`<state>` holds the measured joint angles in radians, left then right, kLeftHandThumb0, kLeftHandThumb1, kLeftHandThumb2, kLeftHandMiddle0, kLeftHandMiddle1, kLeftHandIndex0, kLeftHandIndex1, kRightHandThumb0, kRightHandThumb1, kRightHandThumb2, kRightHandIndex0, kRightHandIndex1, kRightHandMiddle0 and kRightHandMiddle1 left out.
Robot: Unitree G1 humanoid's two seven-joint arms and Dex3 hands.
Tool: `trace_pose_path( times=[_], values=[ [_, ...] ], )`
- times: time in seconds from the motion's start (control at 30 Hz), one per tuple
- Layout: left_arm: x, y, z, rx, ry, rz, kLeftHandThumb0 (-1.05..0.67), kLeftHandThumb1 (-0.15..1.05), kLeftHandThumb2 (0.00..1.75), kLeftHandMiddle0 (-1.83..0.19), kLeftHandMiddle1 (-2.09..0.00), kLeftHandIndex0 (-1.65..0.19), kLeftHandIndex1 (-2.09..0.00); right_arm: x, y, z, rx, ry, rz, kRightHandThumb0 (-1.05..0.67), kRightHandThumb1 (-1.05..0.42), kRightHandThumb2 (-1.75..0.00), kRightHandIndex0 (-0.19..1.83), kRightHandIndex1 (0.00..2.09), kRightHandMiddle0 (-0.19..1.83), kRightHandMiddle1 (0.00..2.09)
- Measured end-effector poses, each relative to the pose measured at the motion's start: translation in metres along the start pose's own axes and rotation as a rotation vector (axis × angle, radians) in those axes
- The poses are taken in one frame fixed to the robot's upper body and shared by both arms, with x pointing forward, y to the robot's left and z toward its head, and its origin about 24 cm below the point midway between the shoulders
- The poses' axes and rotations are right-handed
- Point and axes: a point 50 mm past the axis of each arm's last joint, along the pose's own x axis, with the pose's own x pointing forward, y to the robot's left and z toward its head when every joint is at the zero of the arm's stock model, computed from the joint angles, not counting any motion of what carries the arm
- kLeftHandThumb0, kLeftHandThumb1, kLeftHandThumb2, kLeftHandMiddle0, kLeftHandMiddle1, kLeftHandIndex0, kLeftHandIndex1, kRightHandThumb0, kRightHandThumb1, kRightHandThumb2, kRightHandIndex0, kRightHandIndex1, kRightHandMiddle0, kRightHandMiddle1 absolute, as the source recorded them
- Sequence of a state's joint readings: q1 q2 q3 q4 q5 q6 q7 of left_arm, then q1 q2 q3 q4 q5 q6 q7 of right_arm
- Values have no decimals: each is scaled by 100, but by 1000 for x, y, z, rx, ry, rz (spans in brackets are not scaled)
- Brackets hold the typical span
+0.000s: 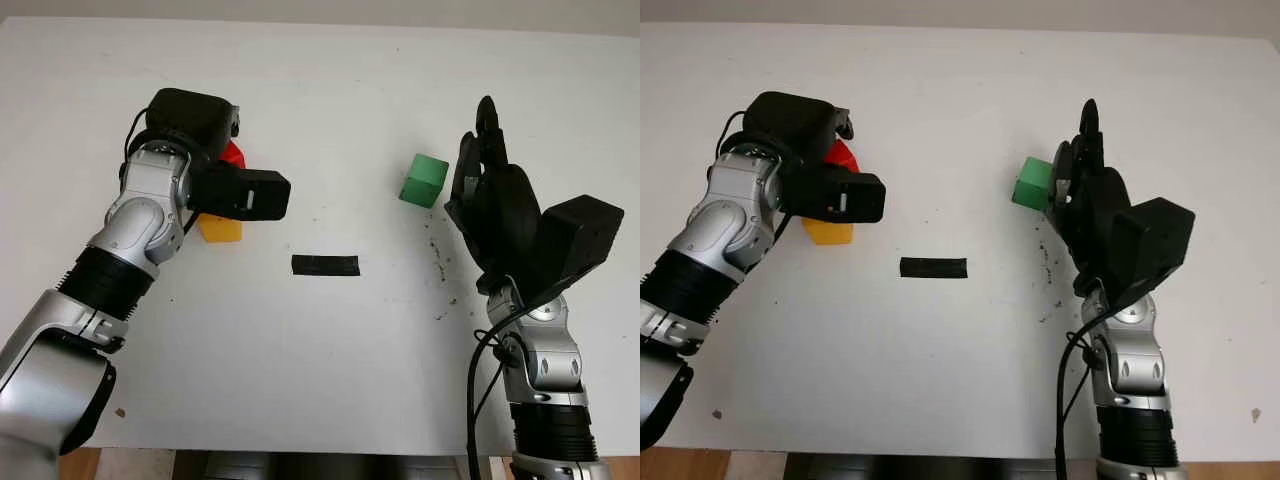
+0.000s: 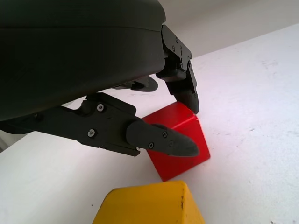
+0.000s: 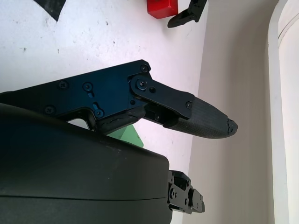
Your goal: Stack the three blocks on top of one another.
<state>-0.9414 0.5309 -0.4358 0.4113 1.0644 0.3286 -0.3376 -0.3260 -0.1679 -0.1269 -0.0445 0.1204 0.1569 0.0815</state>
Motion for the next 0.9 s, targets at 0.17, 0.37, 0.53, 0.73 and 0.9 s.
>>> trace_pose_path(
  times=[0.17, 0.37, 0.53, 0.73, 0.9],
  values=[
    [0, 0, 2, -2, -49, 8, -33, 104, 6, -45, -9, -30, -106, 0, 0, 0, 0, 0, -1, -69, -105, -77, -19, 0, -19, 0],
    [-1, 4, 1, -18, -90, 51, -34, 105, 9, -46, -12, -31, -107, 0, 0, 0, -2, 0, 0, -69, -105, -76, -19, 0, -19, 0],
    [-5, 13, 0, -70, -121, 120, -35, 105, 10, -6, -107, -34, -107, 0, 0, 0, -3, 0, 1, -69, -105, -76, -19, 0, -19, 0],
    [-10, 25, -3, -118, -182, 251, -33, 104, 6, 3, -145, -37, -112, 0, 0, 0, -2, 0, 3, -70, -105, -75, -19, 0, -19, 0],
    [-15, 34, -4, -335, -259, 345, -27, 103, 6, -5, -130, -41, -100, 0, 0, 0, -3, 0, 2, -68, -105, -75, -19, 0, -19, 0]
  ],
)
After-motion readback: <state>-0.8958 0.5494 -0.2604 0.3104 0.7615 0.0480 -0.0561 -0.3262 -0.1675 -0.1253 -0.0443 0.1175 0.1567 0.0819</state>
